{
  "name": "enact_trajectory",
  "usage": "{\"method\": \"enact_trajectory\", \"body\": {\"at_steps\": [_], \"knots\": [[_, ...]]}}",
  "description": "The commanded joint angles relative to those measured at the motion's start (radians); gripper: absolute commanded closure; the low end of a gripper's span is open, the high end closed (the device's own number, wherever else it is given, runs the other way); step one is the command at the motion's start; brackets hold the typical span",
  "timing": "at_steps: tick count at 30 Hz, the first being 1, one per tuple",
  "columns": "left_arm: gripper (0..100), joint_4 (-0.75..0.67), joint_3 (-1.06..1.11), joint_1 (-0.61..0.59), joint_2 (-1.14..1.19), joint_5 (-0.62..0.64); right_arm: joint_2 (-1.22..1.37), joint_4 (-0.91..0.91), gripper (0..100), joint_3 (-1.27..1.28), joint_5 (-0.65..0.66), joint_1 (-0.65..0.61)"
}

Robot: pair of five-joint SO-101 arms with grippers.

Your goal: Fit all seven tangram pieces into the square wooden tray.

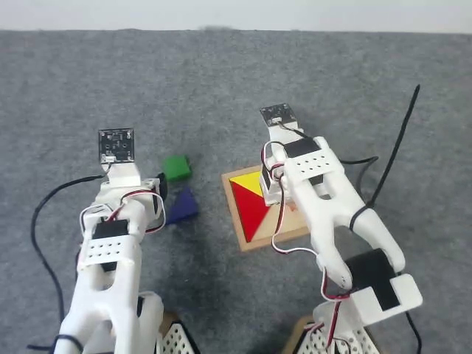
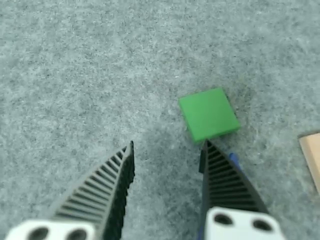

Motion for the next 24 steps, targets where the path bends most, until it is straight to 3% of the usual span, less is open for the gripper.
{"method": "enact_trajectory", "body": {"at_steps": [1, 24], "knots": [[79, -0.028, -0.008, 0.006, -0.025, -0.011, -0.012, -0.036, 87.5, -0.055, -0.015, -0.007], [79, -0.025, -0.008, 0.006, -0.026, -0.011, 0.013, -0.143, 87.5, -0.025, -0.092, -0.077]]}}
